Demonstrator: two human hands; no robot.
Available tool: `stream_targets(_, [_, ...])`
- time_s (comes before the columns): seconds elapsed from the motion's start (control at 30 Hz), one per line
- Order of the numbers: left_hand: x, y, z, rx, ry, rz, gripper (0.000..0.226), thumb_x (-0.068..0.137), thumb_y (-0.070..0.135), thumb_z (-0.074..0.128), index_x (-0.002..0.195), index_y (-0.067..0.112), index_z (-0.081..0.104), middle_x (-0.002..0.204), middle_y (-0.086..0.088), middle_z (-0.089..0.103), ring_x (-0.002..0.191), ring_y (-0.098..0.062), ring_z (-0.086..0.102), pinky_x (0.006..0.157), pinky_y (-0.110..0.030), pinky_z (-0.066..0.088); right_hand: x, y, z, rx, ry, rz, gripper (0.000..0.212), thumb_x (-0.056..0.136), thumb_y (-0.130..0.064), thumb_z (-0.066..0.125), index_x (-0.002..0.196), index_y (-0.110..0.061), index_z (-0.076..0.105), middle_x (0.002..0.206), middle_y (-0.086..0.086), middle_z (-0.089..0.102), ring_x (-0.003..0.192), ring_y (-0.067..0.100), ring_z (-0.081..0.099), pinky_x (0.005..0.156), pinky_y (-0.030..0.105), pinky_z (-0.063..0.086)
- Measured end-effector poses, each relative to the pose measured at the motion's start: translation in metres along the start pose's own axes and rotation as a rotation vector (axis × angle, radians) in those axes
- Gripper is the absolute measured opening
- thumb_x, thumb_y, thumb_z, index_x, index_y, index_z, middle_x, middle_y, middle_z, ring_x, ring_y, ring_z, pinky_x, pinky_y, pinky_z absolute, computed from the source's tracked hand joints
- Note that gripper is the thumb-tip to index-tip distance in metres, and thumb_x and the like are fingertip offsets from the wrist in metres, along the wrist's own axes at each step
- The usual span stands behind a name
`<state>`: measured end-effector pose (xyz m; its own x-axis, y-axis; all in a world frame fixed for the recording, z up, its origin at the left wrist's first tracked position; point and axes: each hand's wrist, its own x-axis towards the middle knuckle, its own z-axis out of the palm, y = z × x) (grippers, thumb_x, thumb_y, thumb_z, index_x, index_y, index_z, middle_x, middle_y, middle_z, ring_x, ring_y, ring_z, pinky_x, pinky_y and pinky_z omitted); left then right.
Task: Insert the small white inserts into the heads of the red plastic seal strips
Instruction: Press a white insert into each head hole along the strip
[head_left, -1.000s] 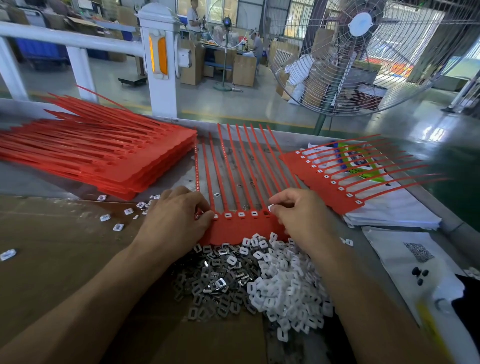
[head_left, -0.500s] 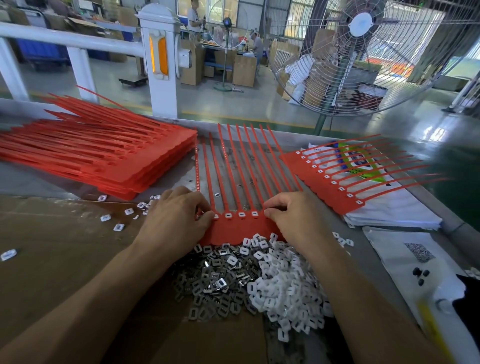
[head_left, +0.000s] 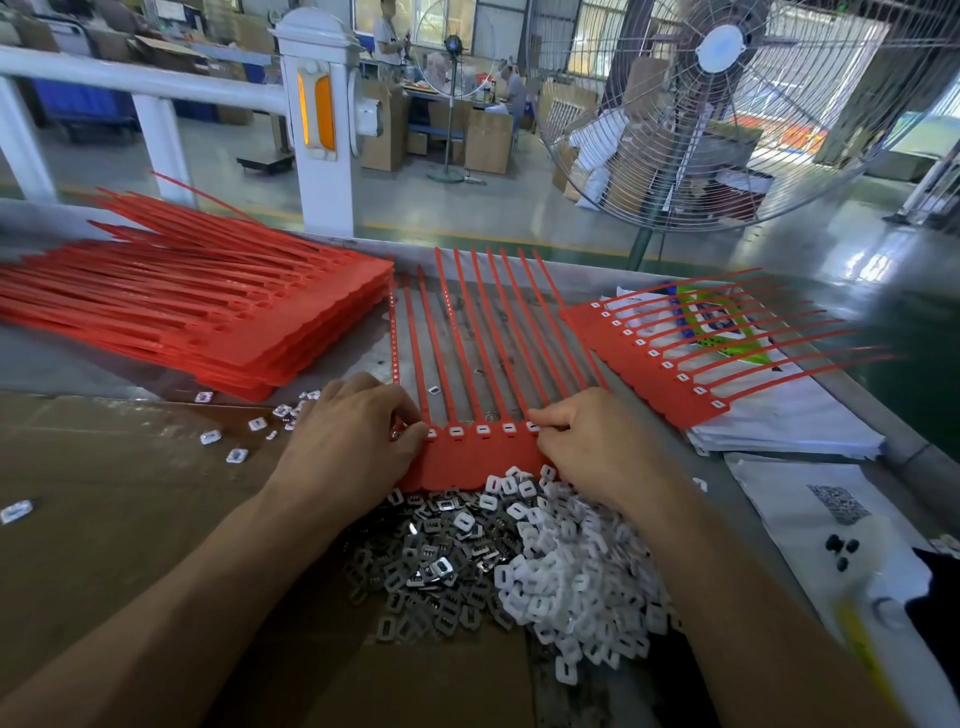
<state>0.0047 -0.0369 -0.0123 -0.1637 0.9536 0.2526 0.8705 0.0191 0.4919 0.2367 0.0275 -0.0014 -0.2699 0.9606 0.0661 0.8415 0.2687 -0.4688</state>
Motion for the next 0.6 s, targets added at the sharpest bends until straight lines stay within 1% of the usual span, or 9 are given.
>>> stream_targets(0.1, [0.0,-0.001,0.0,0.0,0.001,0.002,0.014,0.091,0.047,0.064,0.098,0.036,0.069,0.107,0.01,0.056,0.11,-0.016,0.049,0.103,-0.045,0.041,-0.002,-0.002,-0.003,-0.015,-0.067,0.014,0.043,0.099,-0.022,0.052,0.139,-0.033,0.064,0.123,-0.008,0.074,0.037,-0.009,0.05,0.033,0.009,0.027])
stream_targets(0.17, [0.0,-0.001,0.001,-0.003,0.004,0.003,0.014,0.091,0.047,0.064,0.098,0.036,0.069,0.106,0.011,0.056,0.11,-0.015,0.049,0.103,-0.045,0.041,-0.003,-0.002,-0.004,0.015,-0.076,0.023,0.044,0.099,-0.022,0.051,0.14,-0.033,0.063,0.124,-0.008,0.074,0.035,-0.004,0.05,0.033,0.01,0.027])
stream_targets(0.23, [0.0,0.0,0.001,-0.002,0.002,0.004,0.014,0.091,0.047,0.064,0.098,0.036,0.069,0.106,0.011,0.056,0.11,-0.015,0.048,0.103,-0.045,0.041,-0.005,-0.002,-0.004,0.043,-0.081,0.02,0.044,0.1,-0.021,0.051,0.141,-0.031,0.063,0.116,-0.01,0.076,0.033,0.0,0.048,0.034,0.011,0.028])
stream_targets(0.3, [0.001,-0.001,0.001,0.002,-0.002,0.001,0.015,0.092,0.047,0.063,0.099,0.036,0.068,0.107,0.011,0.056,0.11,-0.015,0.048,0.103,-0.044,0.04,-0.007,-0.004,-0.004,0.042,-0.089,0.028,0.045,0.099,-0.02,0.051,0.142,-0.031,0.062,0.095,-0.017,0.074,0.032,0.001,0.046,0.036,0.012,0.03])
stream_targets(0.33, [0.001,-0.002,0.001,0.005,-0.002,-0.001,0.015,0.092,0.048,0.063,0.099,0.036,0.068,0.108,0.011,0.056,0.11,-0.015,0.048,0.103,-0.044,0.04,-0.007,-0.005,-0.004,0.024,-0.1,0.034,0.047,0.098,-0.02,0.05,0.143,-0.031,0.061,0.097,-0.018,0.074,0.033,0.0,0.047,0.039,0.014,0.033])
stream_targets(0.4, [0.001,-0.002,0.001,0.006,-0.001,0.002,0.015,0.092,0.047,0.063,0.099,0.036,0.068,0.107,0.011,0.056,0.11,-0.015,0.048,0.103,-0.045,0.041,-0.007,-0.008,-0.004,-0.018,-0.133,0.044,0.05,0.097,-0.02,0.049,0.145,-0.031,0.058,0.123,-0.015,0.073,0.035,-0.002,0.048,0.045,0.018,0.036])
stream_targets(0.43, [0.001,-0.002,0.002,0.005,-0.001,0.006,0.015,0.091,0.048,0.063,0.098,0.036,0.068,0.106,0.011,0.055,0.109,-0.015,0.049,0.103,-0.045,0.041,-0.007,-0.009,-0.005,-0.028,-0.146,0.05,0.051,0.097,-0.02,0.048,0.146,-0.031,0.057,0.129,-0.013,0.071,0.036,-0.002,0.047,0.047,0.019,0.035])
stream_targets(0.5, [0.001,-0.001,0.001,0.006,0.0,0.008,0.014,0.091,0.048,0.063,0.098,0.036,0.068,0.105,0.012,0.055,0.108,-0.014,0.048,0.102,-0.045,0.041,-0.007,-0.011,-0.007,-0.051,-0.159,0.054,0.05,0.098,-0.02,0.047,0.146,-0.031,0.056,0.127,-0.011,0.072,0.042,-0.003,0.049,0.05,0.02,0.036])
stream_targets(0.6, [0.001,-0.001,0.002,0.005,0.001,0.007,0.014,0.091,0.048,0.063,0.097,0.036,0.068,0.106,0.011,0.056,0.109,-0.015,0.049,0.102,-0.045,0.041,-0.008,-0.017,-0.007,-0.125,-0.154,0.027,0.045,0.098,-0.022,0.048,0.14,-0.028,0.063,0.122,-0.005,0.074,0.06,0.004,0.058,0.064,0.028,0.052])
